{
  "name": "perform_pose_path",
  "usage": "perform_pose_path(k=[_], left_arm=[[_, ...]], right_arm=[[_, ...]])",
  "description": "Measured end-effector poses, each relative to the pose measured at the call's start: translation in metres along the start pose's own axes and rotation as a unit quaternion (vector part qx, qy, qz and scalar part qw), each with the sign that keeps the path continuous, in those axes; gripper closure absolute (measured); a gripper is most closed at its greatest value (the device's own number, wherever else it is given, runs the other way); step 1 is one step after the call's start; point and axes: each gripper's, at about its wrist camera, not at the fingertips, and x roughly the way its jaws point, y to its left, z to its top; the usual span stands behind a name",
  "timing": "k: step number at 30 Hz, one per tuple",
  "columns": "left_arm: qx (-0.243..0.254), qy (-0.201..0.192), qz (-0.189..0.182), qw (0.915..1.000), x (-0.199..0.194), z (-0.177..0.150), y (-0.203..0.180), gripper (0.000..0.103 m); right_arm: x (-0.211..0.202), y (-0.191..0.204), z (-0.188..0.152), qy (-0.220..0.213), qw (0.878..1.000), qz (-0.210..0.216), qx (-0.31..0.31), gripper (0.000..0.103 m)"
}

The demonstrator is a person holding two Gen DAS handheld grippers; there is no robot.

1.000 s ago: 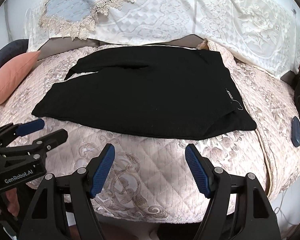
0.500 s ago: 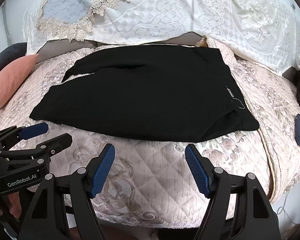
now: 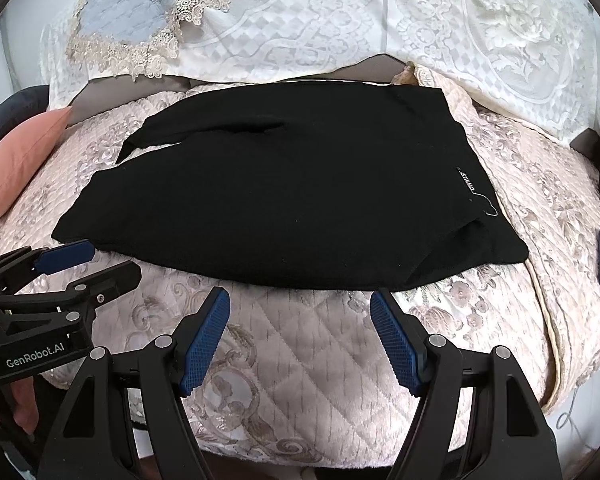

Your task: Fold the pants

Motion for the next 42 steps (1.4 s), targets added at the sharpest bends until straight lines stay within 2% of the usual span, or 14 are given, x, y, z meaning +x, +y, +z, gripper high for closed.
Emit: perform_pose_path(k=[31, 42], left_arm=[[-0.005, 0.000, 0.000, 1.0000, -0.0030, -0.0019, -0.0015, 0.031], [-0.009, 0.001, 0.018, 0.9998, -0.0029, 0.0002, -0.0005, 0.031]], right_arm=[[-0.0006, 0.0049, 0.0012, -0.001, 1.000, 0.002, -0.009, 0.030], [0.0020, 0.0063, 0.0003, 0.003, 1.000, 0.010, -0.008, 0.030]])
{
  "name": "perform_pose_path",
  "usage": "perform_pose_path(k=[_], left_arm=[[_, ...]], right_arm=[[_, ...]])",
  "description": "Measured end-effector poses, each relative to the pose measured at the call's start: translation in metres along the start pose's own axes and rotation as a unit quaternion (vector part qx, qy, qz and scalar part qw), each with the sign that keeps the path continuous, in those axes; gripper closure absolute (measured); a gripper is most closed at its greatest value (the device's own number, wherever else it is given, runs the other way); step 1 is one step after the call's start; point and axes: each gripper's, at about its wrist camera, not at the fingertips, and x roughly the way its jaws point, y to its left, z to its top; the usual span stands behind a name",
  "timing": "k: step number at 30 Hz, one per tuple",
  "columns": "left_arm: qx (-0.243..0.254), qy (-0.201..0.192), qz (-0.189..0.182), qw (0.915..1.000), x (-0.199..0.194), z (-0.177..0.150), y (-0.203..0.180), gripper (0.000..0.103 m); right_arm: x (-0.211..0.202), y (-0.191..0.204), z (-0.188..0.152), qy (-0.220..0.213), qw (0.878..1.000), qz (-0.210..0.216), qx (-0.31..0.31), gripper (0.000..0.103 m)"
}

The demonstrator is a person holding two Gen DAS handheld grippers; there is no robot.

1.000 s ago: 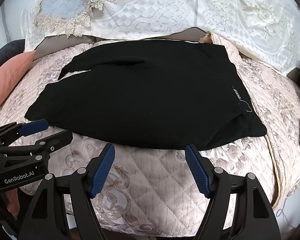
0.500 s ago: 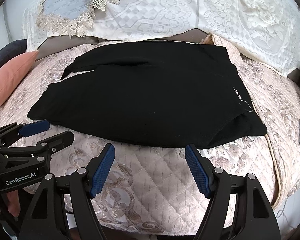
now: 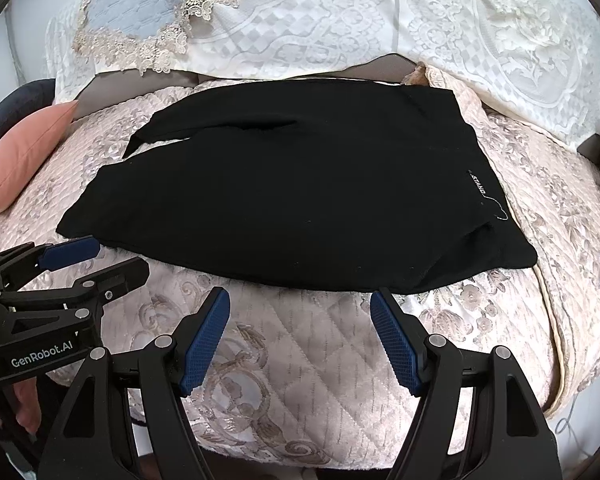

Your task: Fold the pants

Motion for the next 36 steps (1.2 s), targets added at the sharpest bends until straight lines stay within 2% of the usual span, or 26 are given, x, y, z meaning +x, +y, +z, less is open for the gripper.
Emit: perform_pose_path(k=[16, 19, 21, 24, 28, 31, 36], left_arm=[[0.007, -0.010, 0.004, 0.9999, 0.004, 0.010, 0.007, 0.031], [0.011, -0.012, -0.007, 0.9998, 0.008, 0.019, 0.013, 0.031], [0.011, -0.013, -0.018, 0.9997, 0.013, 0.030, 0.022, 0.031], [0.019, -0.032, -0.003, 0.9993, 0.018, 0.051, 0.036, 0.031], [0.020, -0.048, -0.004, 0.9986, 0.027, 0.086, 0.059, 0.031], [0.030, -0.056, -0.003, 0.9979, 0.039, 0.115, 0.073, 0.031], [0.058, -0.063, 0.002, 0.9963, 0.065, 0.165, 0.093, 0.031]], right_arm=[[0.005, 0.001, 0.007, -0.003, 1.000, 0.011, -0.013, 0.030], [0.009, -0.004, 0.013, -0.004, 1.000, 0.019, -0.017, 0.030], [0.014, -0.009, 0.021, -0.005, 0.999, 0.028, -0.021, 0.030], [0.020, -0.019, 0.036, -0.012, 0.999, 0.035, -0.026, 0.030], [0.030, -0.038, 0.067, -0.033, 0.998, 0.045, -0.026, 0.030], [0.035, -0.044, 0.092, -0.062, 0.996, 0.035, -0.061, 0.030], [0.062, -0.060, 0.137, -0.064, 0.992, 0.053, -0.095, 0.030]])
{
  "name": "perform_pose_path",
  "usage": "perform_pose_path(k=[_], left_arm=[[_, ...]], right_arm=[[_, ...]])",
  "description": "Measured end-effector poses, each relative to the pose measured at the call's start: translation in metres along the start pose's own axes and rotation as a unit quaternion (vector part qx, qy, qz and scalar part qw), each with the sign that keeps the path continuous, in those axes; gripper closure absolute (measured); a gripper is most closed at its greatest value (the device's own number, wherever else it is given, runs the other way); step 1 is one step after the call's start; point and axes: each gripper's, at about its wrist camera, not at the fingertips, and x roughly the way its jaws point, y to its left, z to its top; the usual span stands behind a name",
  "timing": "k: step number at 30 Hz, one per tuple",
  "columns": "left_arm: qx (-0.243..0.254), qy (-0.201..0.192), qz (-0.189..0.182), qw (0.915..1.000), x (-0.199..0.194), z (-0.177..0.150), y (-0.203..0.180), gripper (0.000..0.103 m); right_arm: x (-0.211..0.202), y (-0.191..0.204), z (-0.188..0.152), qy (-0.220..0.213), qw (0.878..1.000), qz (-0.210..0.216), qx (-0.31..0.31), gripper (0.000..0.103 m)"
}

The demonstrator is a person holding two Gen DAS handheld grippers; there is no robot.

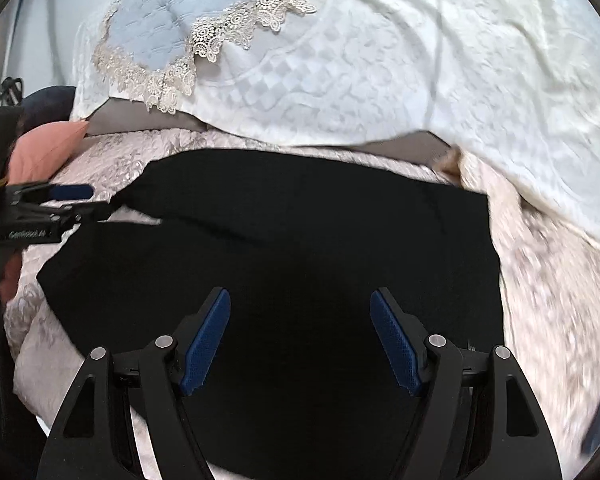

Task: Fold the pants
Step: 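Grasp the black pants waistband with both grippers and lift it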

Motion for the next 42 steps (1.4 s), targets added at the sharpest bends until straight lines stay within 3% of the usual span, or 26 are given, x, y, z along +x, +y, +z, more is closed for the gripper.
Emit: perform_pose_path(k=[14, 21, 25, 28, 29, 30, 31, 33, 34, 35, 37, 38, 42], left_arm=[[0.075, 0.033, 0.021, 0.9964, 0.125, 0.079, 0.036, 0.031], [0.113, 0.055, -0.015, 0.9919, 0.182, 0.095, 0.048, 0.031], [0.129, 0.070, -0.051, 0.9879, 0.198, 0.095, 0.054, 0.024], [0.135, 0.073, -0.062, 0.9861, 0.202, 0.094, 0.058, 0.020], [0.138, 0.076, -0.061, 0.9856, 0.204, 0.093, 0.058, 0.020], [0.142, 0.079, -0.057, 0.9851, 0.204, 0.092, 0.055, 0.020], [0.144, 0.083, -0.055, 0.9845, 0.204, 0.093, 0.052, 0.022], [0.148, 0.088, -0.063, 0.9831, 0.202, 0.095, 0.048, 0.034], [0.151, 0.089, -0.069, 0.9822, 0.200, 0.095, 0.046, 0.044], [0.153, 0.089, -0.073, 0.9814, 0.197, 0.094, 0.043, 0.049], [0.159, 0.089, -0.077, 0.9802, 0.193, 0.092, 0.038, 0.080], [0.161, 0.089, -0.078, 0.9798, 0.191, 0.091, 0.034, 0.091], [0.156, 0.077, -0.049, 0.9834, 0.179, 0.087, 0.023, 0.096]], right_arm=[[0.135, -0.085, 0.082, 0.059, 0.997, 0.008, -0.057, 0.030], [0.193, -0.114, 0.111, 0.089, 0.991, 0.023, -0.094, 0.030], [0.225, -0.129, 0.116, 0.129, 0.985, 0.063, -0.093, 0.030], [0.228, -0.133, 0.115, 0.131, 0.984, 0.085, -0.088, 0.030], [0.228, -0.134, 0.115, 0.133, 0.983, 0.088, -0.086, 0.031], [0.227, -0.134, 0.115, 0.136, 0.983, 0.093, -0.085, 0.041], [0.225, -0.133, 0.115, 0.137, 0.981, 0.102, -0.090, 0.048], [0.219, -0.128, 0.116, 0.136, 0.979, 0.107, -0.104, 0.087], [0.212, -0.123, 0.115, 0.133, 0.979, 0.103, -0.112, 0.091], [0.209, -0.119, 0.114, 0.132, 0.979, 0.099, -0.120, 0.093], [0.203, -0.114, 0.111, 0.133, 0.978, 0.087, -0.135, 0.094], [0.200, -0.112, 0.111, 0.132, 0.978, 0.083, -0.136, 0.095], [0.185, -0.111, 0.112, 0.114, 0.982, 0.068, -0.132, 0.095]])
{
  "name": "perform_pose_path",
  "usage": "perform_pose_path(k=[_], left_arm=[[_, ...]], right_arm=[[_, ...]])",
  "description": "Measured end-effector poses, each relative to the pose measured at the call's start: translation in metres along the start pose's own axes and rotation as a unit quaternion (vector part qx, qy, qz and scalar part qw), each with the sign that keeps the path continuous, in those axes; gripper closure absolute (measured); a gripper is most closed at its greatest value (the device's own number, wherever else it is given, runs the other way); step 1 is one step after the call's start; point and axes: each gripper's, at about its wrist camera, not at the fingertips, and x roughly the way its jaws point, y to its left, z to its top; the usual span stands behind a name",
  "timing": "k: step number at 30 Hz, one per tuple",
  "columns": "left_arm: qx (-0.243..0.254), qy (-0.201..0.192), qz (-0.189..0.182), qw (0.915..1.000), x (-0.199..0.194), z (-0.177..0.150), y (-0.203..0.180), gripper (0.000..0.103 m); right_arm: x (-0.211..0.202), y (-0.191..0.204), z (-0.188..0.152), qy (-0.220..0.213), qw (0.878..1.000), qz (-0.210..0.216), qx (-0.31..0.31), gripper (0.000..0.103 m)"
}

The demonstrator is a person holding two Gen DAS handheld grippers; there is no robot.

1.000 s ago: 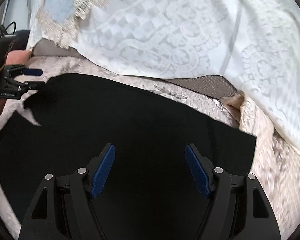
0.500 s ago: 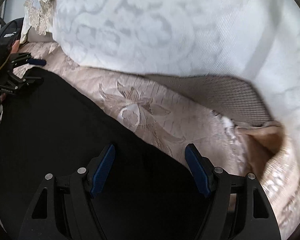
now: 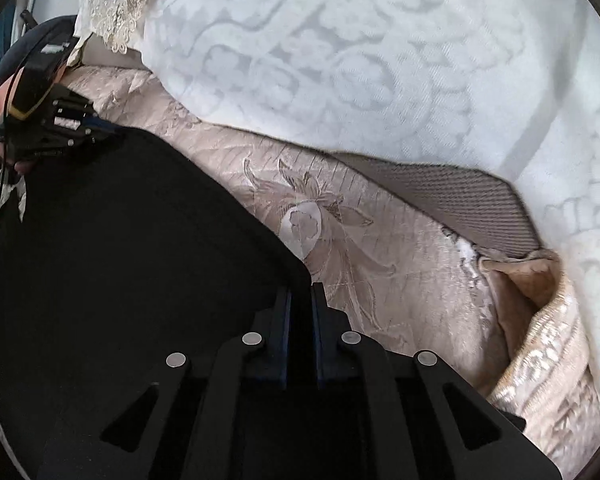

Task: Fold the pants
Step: 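Grasp the black pants waistband with both grippers and lift it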

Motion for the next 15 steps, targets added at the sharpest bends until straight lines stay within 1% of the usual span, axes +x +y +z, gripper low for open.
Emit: perform_pose_path(k=[4, 8, 12, 15], left_arm=[[-0.018, -0.022, 0.013, 0.9995, -0.024, -0.007, -0.002, 0.097], [-0.039, -0.057, 0.007, 0.9976, -0.068, -0.018, -0.007, 0.097], [-0.053, -0.097, -0.004, 0.9939, -0.121, -0.045, -0.025, 0.097], [-0.064, -0.116, -0.010, 0.9911, -0.155, -0.065, -0.044, 0.097]], right_arm=[[-0.023, 0.013, -0.005, -0.020, 1.000, -0.021, -0.008, 0.095], [-0.056, 0.028, -0.013, -0.045, 0.998, -0.036, -0.015, 0.096], [-0.097, 0.054, -0.029, -0.080, 0.996, -0.044, -0.012, 0.096], [-0.126, 0.080, -0.049, -0.100, 0.994, -0.048, -0.012, 0.096]])
